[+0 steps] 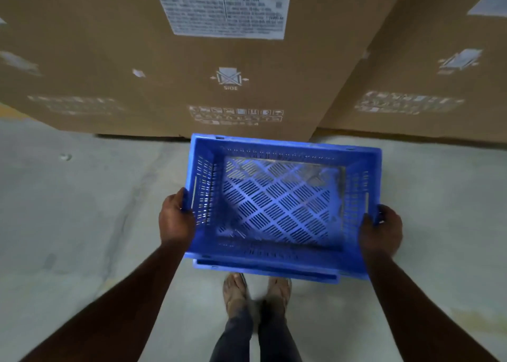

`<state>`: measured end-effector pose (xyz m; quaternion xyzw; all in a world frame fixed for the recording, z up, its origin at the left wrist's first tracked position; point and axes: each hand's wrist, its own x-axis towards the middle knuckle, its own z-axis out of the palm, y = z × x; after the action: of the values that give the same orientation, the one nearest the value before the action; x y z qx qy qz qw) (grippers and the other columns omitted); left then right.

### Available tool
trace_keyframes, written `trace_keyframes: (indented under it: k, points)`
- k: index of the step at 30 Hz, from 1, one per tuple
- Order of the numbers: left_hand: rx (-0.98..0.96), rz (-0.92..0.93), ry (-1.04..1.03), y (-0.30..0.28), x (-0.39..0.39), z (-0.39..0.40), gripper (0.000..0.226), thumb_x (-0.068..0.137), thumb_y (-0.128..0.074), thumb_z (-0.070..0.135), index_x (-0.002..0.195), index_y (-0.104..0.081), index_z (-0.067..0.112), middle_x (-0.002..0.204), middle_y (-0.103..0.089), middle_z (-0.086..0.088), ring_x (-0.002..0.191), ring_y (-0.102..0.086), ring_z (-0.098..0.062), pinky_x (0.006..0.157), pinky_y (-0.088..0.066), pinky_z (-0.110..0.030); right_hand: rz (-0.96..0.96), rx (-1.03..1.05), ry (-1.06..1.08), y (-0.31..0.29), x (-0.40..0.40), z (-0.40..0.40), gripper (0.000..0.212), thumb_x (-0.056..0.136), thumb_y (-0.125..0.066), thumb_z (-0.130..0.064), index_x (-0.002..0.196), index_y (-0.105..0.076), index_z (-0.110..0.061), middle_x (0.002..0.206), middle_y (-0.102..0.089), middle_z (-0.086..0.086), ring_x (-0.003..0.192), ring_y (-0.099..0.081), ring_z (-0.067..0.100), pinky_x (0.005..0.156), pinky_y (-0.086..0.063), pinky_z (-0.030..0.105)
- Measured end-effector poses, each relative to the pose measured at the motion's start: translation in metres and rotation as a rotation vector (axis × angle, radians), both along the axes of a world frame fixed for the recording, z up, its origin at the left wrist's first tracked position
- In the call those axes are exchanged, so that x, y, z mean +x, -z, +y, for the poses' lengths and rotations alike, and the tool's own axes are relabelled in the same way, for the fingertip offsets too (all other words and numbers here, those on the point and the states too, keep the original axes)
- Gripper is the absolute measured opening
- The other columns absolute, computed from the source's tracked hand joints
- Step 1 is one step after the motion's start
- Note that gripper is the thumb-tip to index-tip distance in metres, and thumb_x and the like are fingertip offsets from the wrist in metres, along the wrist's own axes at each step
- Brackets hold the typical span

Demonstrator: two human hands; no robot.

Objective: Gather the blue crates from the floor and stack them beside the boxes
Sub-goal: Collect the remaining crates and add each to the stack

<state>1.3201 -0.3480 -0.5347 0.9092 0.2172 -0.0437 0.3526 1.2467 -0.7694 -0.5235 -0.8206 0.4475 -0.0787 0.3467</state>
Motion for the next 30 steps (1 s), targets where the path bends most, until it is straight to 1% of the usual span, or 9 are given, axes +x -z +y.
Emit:
trace_keyframes:
  k: [4, 7, 9, 11, 13, 15, 17, 24, 30]
  points:
    - [0.044, -0.054, 0.035, 0.035, 0.023, -0.011, 0.056, 0.083, -0.058, -0.008, 0.137, -0.061, 0.006, 0.121, -0.062, -0.019, 0.108, -0.063, -0.039, 0.097, -0.051, -0.045, 0.029, -0.017, -0.054, 0.053, 0.022, -0.015, 0.051, 0.083, -0.057, -0.03, 0.125, -0.065, -0.003, 0.112, -0.064, 0.025, 0.102, -0.063, 0.044, 0.094, -0.047, 0.047]
    - [0.075, -0.108, 0.116, 0.046, 0.035, -0.01, 0.052, 0.089, -0.061, 0.001, 0.141, -0.055, 0.005, 0.118, -0.059, -0.021, 0.108, -0.058, -0.037, 0.098, -0.045, -0.04, 0.043, -0.018, -0.091, 0.067, 0.032, -0.023, 0.053, 0.084, -0.054, -0.028, 0.128, -0.062, 0.001, 0.115, -0.062, 0.028, 0.107, -0.061, 0.045, 0.096, -0.044, 0.044]
    - [0.151, -0.091, 0.197, 0.053, 0.036, -0.002, 0.056, 0.091, -0.062, 0.008, 0.145, -0.049, 0.009, 0.119, -0.056, -0.023, 0.11, -0.054, -0.037, 0.099, -0.044, -0.042, 0.053, -0.086, -0.144, 0.068, 0.027, -0.025, 0.057, 0.085, -0.055, -0.025, 0.136, -0.059, 0.0, 0.118, -0.061, 0.028, 0.108, -0.059, 0.046, 0.096, -0.044, 0.046]
    - [0.198, 0.005, 0.224, 0.062, 0.031, 0.007, 0.058, 0.088, -0.067, 0.016, 0.143, -0.048, 0.013, 0.128, -0.054, -0.022, 0.117, -0.052, -0.039, 0.101, -0.045, -0.044, 0.147, -0.245, -0.259, 0.065, 0.006, -0.019, 0.068, 0.085, -0.056, -0.026, 0.15, -0.047, -0.009, 0.134, -0.056, 0.025, 0.117, -0.053, 0.045, 0.097, -0.044, 0.05]
    - [0.196, 0.15, 0.148, 0.061, 0.029, 0.008, 0.048, 0.086, -0.069, 0.026, 0.129, -0.056, 0.011, 0.128, -0.059, -0.022, 0.116, -0.058, -0.043, 0.094, -0.05, -0.047, 0.286, -0.225, -0.269, 0.057, -0.015, -0.004, 0.08, 0.087, -0.058, -0.022, 0.161, -0.026, -0.025, 0.15, -0.047, 0.02, 0.127, -0.05, 0.046, 0.098, -0.046, 0.054]
    - [0.201, 0.24, 0.079, 0.058, 0.033, 0.002, 0.035, 0.088, -0.068, 0.028, 0.116, -0.06, 0.008, 0.109, -0.068, -0.023, 0.102, -0.064, -0.046, 0.082, -0.051, -0.047, 0.341, -0.098, -0.241, 0.054, -0.021, 0.008, 0.088, 0.091, -0.058, -0.013, 0.163, -0.013, -0.034, 0.142, -0.055, 0.024, 0.114, -0.06, 0.05, 0.091, -0.049, 0.054]
    - [0.191, 0.221, 0.058, 0.055, 0.04, -0.002, 0.03, 0.088, -0.068, 0.026, 0.109, -0.061, 0.007, 0.099, -0.069, -0.023, 0.096, -0.065, -0.046, 0.078, -0.05, -0.045, 0.349, -0.069, -0.232, 0.051, -0.009, 0.007, 0.087, 0.094, -0.056, -0.012, 0.164, -0.012, -0.037, 0.125, -0.063, 0.03, 0.103, -0.064, 0.052, 0.087, -0.05, 0.053]
    - [0.225, 0.241, 0.073, 0.051, 0.06, -0.005, 0.031, 0.09, -0.065, 0.027, 0.113, -0.059, 0.007, 0.11, -0.068, -0.024, 0.102, -0.064, -0.046, 0.083, -0.05, -0.045, 0.4, -0.133, -0.299, 0.045, 0.029, -0.003, 0.084, 0.1, -0.053, -0.019, 0.163, -0.002, -0.04, 0.098, -0.068, 0.036, 0.089, -0.066, 0.052, 0.079, -0.051, 0.051]
    - [0.223, 0.295, 0.123, 0.047, 0.035, 0.004, 0.035, 0.089, -0.065, 0.029, 0.12, -0.058, 0.013, 0.114, -0.07, -0.022, 0.105, -0.064, -0.045, 0.087, -0.052, -0.047, 0.462, -0.097, -0.297, 0.043, -0.014, 0.003, 0.088, 0.098, -0.055, -0.018, 0.164, 0.0, -0.038, 0.097, -0.068, 0.037, 0.088, -0.066, 0.052, 0.078, -0.051, 0.05]
